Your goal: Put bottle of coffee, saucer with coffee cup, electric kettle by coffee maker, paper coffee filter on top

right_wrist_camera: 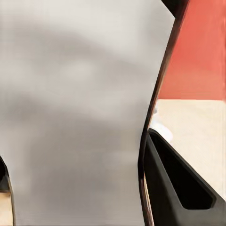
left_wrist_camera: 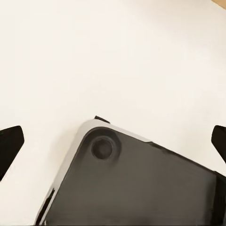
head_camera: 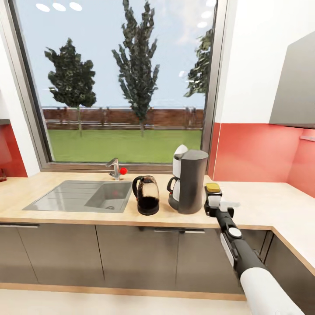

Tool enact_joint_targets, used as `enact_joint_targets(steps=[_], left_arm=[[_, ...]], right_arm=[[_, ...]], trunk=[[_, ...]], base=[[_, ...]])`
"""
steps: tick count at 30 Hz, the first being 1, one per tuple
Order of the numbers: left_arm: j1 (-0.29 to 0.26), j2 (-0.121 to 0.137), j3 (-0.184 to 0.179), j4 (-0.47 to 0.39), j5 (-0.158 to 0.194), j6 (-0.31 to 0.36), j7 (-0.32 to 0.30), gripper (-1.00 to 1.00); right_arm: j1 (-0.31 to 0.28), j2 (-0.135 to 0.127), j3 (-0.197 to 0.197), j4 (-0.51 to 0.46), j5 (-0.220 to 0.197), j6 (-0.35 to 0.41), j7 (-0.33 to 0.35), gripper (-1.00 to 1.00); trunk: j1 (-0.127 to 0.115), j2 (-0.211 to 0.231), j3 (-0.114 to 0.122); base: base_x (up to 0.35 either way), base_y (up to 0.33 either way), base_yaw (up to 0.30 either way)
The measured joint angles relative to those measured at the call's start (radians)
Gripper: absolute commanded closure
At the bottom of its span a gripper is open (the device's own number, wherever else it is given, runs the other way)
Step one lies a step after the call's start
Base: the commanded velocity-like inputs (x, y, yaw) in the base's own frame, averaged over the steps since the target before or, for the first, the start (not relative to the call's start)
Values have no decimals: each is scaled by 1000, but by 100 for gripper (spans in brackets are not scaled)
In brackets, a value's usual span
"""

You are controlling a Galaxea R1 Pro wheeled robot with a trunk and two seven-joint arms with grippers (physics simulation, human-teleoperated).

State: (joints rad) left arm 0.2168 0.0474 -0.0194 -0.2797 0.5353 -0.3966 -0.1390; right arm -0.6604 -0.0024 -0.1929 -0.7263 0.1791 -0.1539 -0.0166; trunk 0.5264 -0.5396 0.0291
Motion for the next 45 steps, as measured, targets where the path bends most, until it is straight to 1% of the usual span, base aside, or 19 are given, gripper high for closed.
enact_joint_targets(steps=[1,2,3,4,6,7,8,9,10,14,16,19,21,24,26,30,34,40,45], left_arm=[[0,4,0,1,1,0,16,-100],[0,6,0,2,1,0,26,-100],[0,6,0,2,1,0,30,-100],[0,7,0,2,2,0,34,-100],[0,8,0,3,2,0,36,-100],[0,20,1,5,4,0,37,-100],[0,23,1,6,9,0,37,-100],[0,27,1,7,24,6,37,-100],[-1,29,0,8,27,7,37,-100],[-1,51,0,32,33,8,37,-100],[-1,73,2,39,51,9,37,-100],[0,94,1,51,92,9,37,-100],[0,107,0,59,112,8,37,-100],[0,120,0,73,119,5,37,-100],[0,126,-1,78,120,4,37,-100],[0,134,0,85,121,2,36,-100],[0,141,0,94,121,2,36,-100],[0,143,0,98,128,-1,36,-100],[0,143,1,98,132,-1,37,-100]], right_arm=[[-30,-22,-3,62,-36,-8,-5,100],[-55,-35,-3,112,-59,-15,-13,100],[-65,-39,-2,134,-67,-19,-22,100],[-77,-45,-3,169,-75,-34,-50,100],[-82,-54,-1,188,-76,-49,-71,100],[-84,-82,-3,194,-83,-53,-79,100],[-85,-89,-2,195,-83,-53,-80,100],[-85,-92,0,205,-77,-54,-81,100],[-85,-93,0,209,-75,-54,-81,100],[-89,-106,1,216,-72,-60,-81,100],[-91,-108,7,231,-65,-70,-73,100],[-92,-112,10,259,-30,-98,-69,100],[-92,-129,9,267,-12,-108,-68,100],[-92,-147,10,270,-6,-111,-66,100],[-92,-150,11,271,-4,-112,-62,100],[-93,-153,11,273,-7,-112,-27,100],[-93,-154,10,273,-9,-114,-22,100],[-93,-155,9,274,-15,-120,-21,100],[-93,-153,9,274,-40,-129,-21,100]], trunk=[[0,0,0],[0,0,0],[0,0,0],[0,0,0],[0,0,0],[0,0,0],[0,0,0],[-3,-1,0],[-2,-1,0],[-1,0,0],[-1,0,0],[-1,0,0],[0,0,0],[0,0,0],[0,0,0],[0,0,0],[-1,0,0],[0,0,0],[19,-35,-16]], base=[[0,0,0],[0,0,0],[0,0,0],[0,0,0],[0,0,0],[7,0,0],[240,0,0],[276,0,0],[306,0,0],[330,0,0],[337,0,0],[314,0,0],[113,0,0],[38,0,0],[11,0,0],[96,0,0],[258,0,0],[31,0,0],[1,0,0]])
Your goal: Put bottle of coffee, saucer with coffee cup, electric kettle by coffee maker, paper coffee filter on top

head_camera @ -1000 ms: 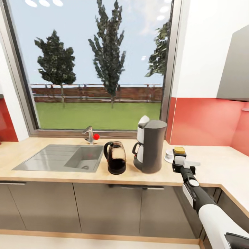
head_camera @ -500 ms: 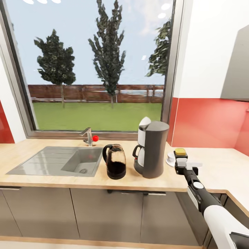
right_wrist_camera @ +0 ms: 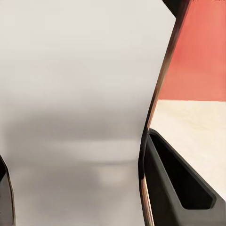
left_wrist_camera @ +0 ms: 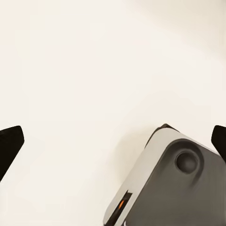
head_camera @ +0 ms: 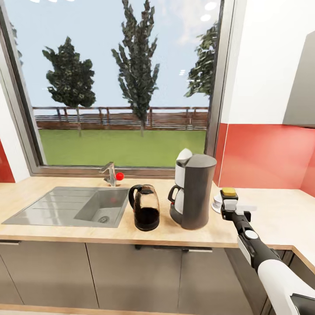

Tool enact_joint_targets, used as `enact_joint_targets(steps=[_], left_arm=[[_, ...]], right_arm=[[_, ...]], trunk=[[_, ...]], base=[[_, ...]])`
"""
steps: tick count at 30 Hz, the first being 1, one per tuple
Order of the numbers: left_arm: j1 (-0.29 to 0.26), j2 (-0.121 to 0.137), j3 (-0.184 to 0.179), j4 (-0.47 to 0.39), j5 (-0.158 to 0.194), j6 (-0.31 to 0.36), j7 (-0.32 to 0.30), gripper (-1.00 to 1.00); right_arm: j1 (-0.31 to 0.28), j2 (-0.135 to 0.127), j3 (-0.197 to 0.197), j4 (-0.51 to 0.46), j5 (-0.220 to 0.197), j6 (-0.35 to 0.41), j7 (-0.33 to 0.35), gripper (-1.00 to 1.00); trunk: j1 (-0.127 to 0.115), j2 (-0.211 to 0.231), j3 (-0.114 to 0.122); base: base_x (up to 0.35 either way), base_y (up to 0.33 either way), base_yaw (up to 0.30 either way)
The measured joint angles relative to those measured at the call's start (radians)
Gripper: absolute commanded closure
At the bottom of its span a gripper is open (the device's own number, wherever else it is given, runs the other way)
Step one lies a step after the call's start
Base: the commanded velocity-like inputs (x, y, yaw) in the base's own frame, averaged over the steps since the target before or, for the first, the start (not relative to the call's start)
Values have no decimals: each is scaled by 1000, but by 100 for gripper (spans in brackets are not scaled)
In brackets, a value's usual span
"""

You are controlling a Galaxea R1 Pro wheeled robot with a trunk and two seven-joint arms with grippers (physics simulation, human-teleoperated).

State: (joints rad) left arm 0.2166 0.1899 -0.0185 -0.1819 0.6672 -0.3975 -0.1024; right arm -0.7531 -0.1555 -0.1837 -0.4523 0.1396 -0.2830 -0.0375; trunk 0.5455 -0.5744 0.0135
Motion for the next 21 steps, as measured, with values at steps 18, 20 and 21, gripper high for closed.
enact_joint_targets(steps=[18,20,21], left_arm=[[0,9,-1,0,1,1,0,-100],[1,9,-1,0,2,1,0,-100],[1,8,-1,0,2,1,0,-100]], right_arm=[[0,0,-2,0,-5,-12,0,100],[1,0,-2,0,-5,-12,0,100],[1,0,-2,0,-5,-12,0,100]], trunk=[[69,-125,-55],[77,-139,-61],[80,-146,-64]], base=[[0,0,0],[0,0,0],[0,0,0]])
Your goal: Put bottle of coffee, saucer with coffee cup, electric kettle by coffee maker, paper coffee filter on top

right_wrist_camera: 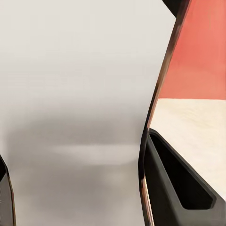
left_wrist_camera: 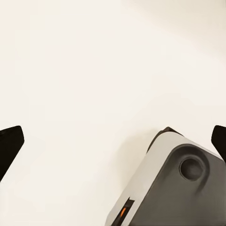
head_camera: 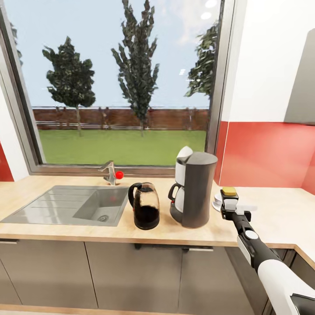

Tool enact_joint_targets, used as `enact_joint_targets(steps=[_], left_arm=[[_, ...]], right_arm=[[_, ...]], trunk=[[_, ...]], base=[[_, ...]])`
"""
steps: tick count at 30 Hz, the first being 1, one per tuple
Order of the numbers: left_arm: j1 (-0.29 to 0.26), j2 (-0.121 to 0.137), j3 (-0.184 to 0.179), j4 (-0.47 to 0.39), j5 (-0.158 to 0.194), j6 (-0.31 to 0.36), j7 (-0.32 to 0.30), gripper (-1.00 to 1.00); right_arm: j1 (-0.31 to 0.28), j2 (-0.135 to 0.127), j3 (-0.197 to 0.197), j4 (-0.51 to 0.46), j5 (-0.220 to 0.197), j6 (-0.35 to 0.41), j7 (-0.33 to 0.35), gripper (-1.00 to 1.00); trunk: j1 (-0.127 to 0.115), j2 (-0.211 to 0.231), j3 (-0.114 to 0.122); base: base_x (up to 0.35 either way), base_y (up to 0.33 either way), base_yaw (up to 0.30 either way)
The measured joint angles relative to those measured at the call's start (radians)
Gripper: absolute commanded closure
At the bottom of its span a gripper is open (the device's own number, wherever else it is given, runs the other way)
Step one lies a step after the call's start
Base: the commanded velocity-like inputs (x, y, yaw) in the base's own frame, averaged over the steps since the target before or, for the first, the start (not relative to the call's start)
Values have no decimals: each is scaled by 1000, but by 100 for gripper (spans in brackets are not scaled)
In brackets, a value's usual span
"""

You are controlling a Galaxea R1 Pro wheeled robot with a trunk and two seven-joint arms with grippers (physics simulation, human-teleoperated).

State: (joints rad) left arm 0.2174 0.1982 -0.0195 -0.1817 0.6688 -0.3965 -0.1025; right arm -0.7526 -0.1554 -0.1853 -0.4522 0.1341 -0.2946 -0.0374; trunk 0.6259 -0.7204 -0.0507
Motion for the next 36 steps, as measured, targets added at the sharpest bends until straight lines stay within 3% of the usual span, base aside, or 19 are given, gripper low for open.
enact_joint_targets(steps=[18,32,36], left_arm=[[0,-2,0,0,0,0,0,-100],[-1,-8,0,0,-1,1,-1,-100],[-1,-8,0,0,-1,0,-1,-100]], right_arm=[[-1,5,0,0,0,8,-11,100],[-46,15,-3,54,-5,42,-39,100],[-51,13,-3,54,-51,56,-40,100]], trunk=[[69,-126,-57],[123,-224,-101],[138,-252,-113]], base=[[0,0,0],[0,0,0],[0,0,0]])
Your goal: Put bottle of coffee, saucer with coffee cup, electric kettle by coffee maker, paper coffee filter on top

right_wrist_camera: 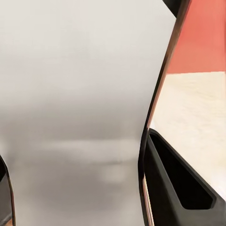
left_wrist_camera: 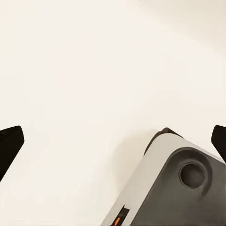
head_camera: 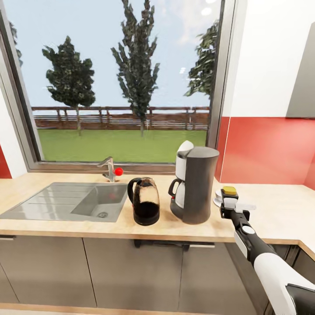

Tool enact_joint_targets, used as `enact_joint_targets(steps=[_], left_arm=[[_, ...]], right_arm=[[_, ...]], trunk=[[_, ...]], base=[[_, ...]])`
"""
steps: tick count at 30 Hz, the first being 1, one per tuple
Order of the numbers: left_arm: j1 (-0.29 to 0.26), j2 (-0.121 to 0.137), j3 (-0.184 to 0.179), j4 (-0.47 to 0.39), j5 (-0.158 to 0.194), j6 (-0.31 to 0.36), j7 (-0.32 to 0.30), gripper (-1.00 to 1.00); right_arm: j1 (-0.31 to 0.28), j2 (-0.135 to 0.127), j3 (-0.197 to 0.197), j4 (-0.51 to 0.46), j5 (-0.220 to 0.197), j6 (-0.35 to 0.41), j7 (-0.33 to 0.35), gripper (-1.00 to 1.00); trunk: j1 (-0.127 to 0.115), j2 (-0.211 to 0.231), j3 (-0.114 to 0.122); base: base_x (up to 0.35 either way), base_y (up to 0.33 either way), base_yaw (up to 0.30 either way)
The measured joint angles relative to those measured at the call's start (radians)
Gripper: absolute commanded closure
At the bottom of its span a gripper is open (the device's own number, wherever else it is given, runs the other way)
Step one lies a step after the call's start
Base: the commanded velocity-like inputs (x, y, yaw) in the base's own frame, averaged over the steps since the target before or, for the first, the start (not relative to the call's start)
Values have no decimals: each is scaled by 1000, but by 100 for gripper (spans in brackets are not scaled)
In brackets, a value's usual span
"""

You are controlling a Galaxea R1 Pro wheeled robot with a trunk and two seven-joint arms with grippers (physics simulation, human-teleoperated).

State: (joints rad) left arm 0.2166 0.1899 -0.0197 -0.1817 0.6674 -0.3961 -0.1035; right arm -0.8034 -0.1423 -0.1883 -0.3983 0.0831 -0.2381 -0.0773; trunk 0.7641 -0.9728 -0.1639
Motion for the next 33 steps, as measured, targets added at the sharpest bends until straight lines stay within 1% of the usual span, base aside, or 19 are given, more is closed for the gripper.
enact_joint_targets(steps=[3,7,15,20,33], left_arm=[[0,0,0,0,0,1,0,-100],[0,0,0,0,0,0,0,-100],[0,0,0,0,0,0,0,-100],[0,0,0,0,0,1,1,-100],[0,0,0,0,0,1,0,-100]], right_arm=[[-1,0,0,0,-12,2,0,100],[-1,1,0,0,-15,3,-1,100],[-6,3,0,-1,-9,26,-8,100],[-8,6,2,-3,-6,54,-15,100],[-9,10,2,-3,-5,56,-16,100]], trunk=[[12,-21,-9],[27,-49,-22],[58,-105,-47],[77,-140,-63],[127,-231,-104]], base=[[0,0,0],[0,0,0],[0,0,0],[0,0,0],[0,0,0]])
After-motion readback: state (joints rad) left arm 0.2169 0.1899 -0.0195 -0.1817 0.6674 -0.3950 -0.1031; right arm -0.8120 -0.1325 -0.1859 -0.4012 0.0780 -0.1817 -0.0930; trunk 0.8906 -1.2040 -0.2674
